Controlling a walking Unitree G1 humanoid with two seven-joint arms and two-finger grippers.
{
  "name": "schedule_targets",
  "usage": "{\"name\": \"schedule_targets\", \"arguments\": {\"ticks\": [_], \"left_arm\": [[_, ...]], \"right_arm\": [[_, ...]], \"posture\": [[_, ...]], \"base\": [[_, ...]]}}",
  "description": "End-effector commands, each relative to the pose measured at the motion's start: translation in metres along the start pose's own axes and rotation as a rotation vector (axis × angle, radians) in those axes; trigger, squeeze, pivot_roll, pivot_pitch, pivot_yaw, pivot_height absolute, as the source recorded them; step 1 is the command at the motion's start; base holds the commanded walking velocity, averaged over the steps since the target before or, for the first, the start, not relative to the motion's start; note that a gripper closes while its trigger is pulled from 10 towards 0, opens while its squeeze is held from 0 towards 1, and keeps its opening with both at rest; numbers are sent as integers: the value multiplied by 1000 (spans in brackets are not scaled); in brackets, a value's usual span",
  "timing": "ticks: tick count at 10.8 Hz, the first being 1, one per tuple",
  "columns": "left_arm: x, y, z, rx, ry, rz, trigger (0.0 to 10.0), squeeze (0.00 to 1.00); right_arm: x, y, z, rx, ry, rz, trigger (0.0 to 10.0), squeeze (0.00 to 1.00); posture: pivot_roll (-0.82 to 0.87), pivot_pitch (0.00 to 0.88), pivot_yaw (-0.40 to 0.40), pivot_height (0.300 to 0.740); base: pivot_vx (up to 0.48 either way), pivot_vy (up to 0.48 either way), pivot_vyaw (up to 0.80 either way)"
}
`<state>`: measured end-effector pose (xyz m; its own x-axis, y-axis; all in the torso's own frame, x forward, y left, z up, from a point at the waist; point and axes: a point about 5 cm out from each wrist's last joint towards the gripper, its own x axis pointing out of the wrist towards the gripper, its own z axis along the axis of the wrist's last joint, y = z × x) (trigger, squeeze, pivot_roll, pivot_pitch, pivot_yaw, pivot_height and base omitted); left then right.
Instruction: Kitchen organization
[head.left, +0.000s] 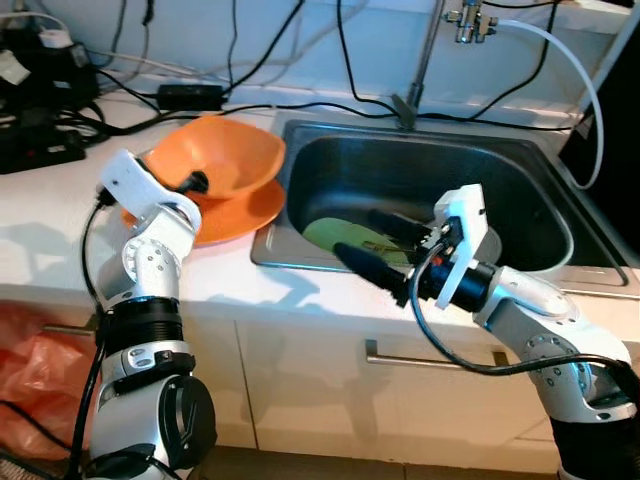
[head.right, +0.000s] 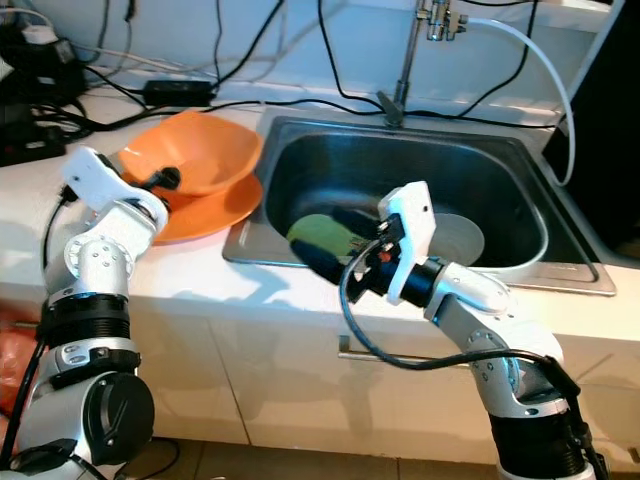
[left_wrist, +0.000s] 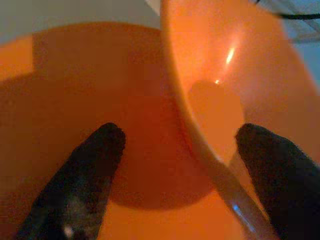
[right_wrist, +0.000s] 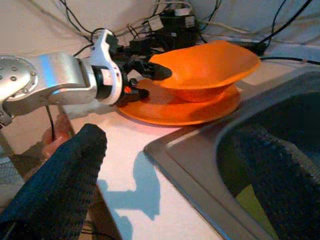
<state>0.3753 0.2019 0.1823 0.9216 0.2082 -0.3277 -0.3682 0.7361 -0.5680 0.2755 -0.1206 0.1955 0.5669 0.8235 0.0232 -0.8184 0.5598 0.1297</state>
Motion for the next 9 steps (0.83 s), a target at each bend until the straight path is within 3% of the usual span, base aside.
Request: {"name": "schedule_targets", "arguments": {"ticks": [1,9], "left_arm": [[3,-3,-10,-8,56,-7,0,0],[9,0,-8,-33,54,-13,0,0]], "right_arm": [[-1,4,1,3,0,26,10000,0],[-1,6,-2,22,5,39,10000,0]], "posture": [[0,2,0,740],[9,0,5,740]], "base": [[0,0,0],[0,0,0]]}}
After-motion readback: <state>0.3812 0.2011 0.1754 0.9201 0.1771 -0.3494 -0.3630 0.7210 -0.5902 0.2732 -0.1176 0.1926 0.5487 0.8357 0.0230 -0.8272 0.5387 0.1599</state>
